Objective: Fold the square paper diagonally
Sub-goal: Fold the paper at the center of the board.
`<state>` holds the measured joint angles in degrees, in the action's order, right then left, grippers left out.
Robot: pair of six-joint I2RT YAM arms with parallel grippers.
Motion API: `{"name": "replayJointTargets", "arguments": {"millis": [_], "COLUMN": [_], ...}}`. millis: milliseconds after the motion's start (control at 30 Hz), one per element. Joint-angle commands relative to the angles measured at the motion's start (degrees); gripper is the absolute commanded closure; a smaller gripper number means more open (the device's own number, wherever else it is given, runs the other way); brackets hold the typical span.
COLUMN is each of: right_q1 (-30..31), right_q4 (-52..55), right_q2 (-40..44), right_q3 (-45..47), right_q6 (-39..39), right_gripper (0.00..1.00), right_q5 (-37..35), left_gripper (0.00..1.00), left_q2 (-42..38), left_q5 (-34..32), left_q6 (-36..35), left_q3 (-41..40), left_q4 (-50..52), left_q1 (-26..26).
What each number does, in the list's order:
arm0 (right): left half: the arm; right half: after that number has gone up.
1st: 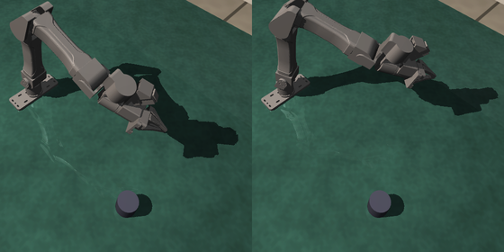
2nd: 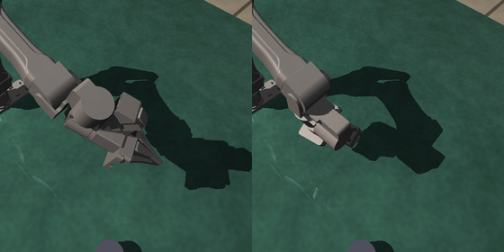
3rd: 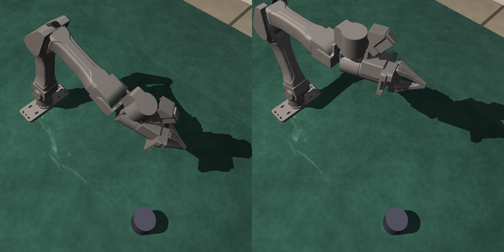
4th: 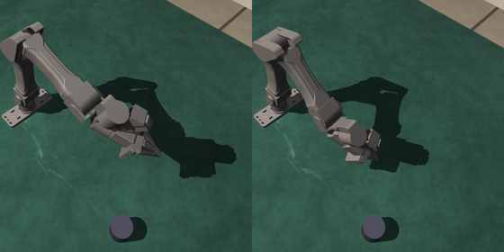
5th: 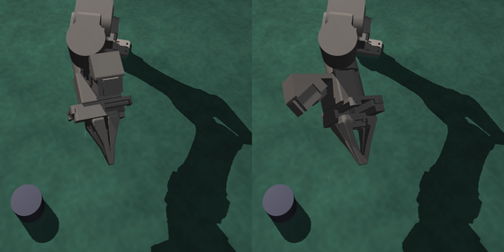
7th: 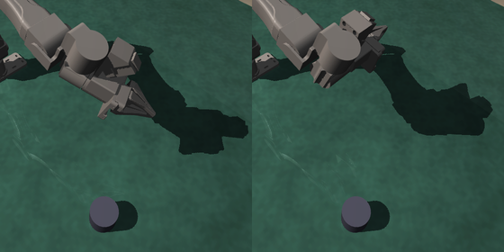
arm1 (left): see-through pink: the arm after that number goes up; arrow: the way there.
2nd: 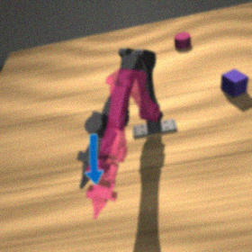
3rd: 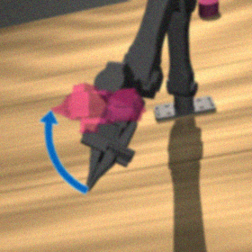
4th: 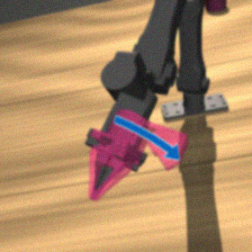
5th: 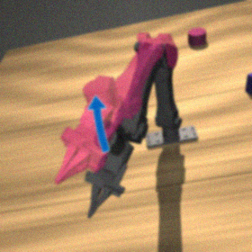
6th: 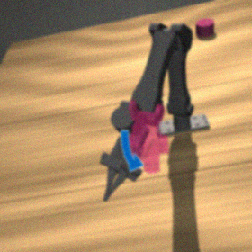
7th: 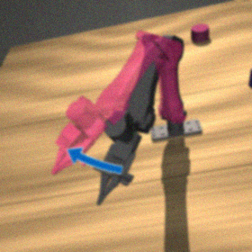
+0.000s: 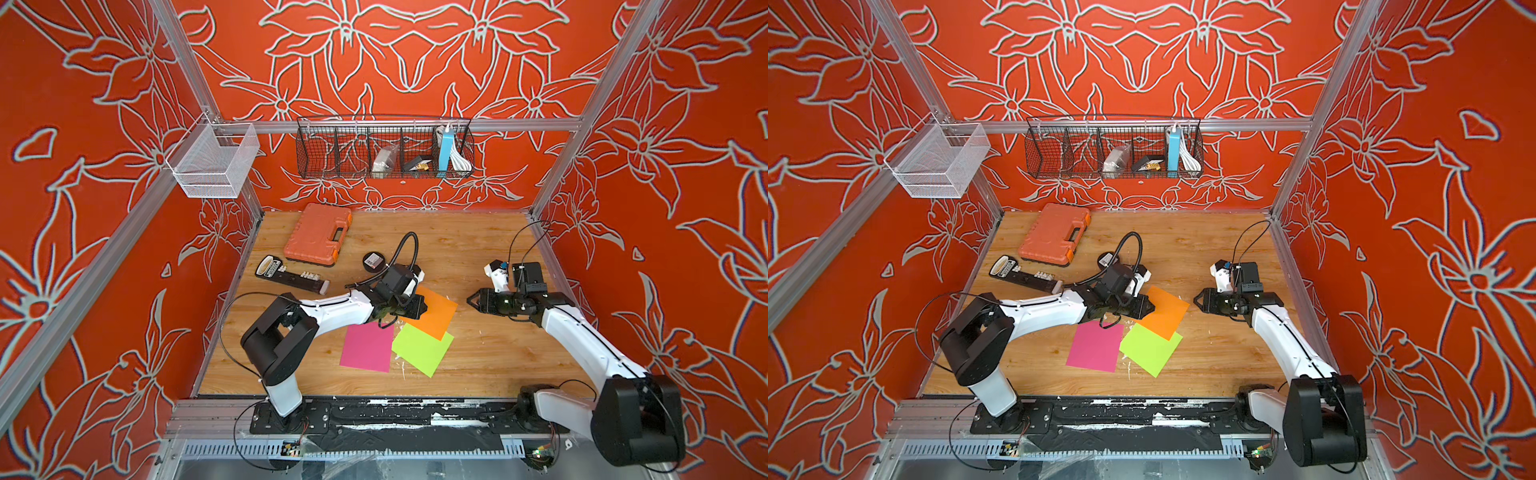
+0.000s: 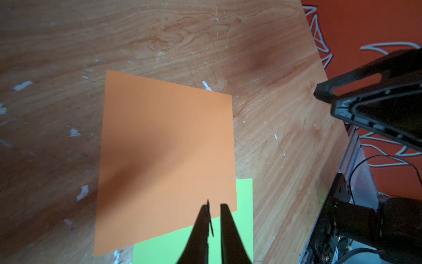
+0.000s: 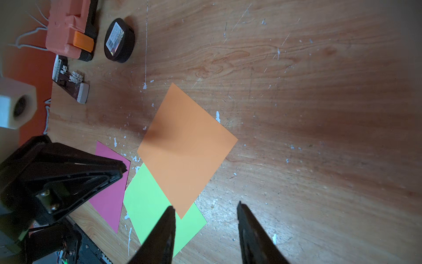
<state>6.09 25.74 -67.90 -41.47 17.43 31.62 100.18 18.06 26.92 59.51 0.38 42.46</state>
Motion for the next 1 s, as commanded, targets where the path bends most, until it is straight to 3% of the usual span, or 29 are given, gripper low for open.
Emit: {"name": "replayJointTargets", "arguments": {"millis": [0, 300, 800, 967], "right_q1": [0.54, 1.79, 2.96, 3.56], "right_q4": [0.39, -0.19, 0.29, 0.11], "right_q2": [-1.37, -6.72, -12.88, -14.18], "right_q3": [-2.67, -5.22, -7.22, -7.33], "right_q6": [-0.64, -2.09, -2.83, -2.79], "right_gripper": [0.55, 0.53, 0.56, 0.56], "right_q5": [-0.09, 0.6, -1.73, -1.92], "left_gripper": [0.89, 0.97, 0.97, 0.97], "left_q2": [3.1, 9.35, 14.14, 12.37], "left_q5": [-2.11, -1.85, -6.6, -5.36], "left_q6": [1.86, 1.49, -2.16, -3.59], "left_q3": [1.76, 4.69, 7.09, 6.32], "left_q4": [3.41, 4.64, 6.38, 4.61], "left_q1": [0.09, 0.08, -0.18, -0.33]}}
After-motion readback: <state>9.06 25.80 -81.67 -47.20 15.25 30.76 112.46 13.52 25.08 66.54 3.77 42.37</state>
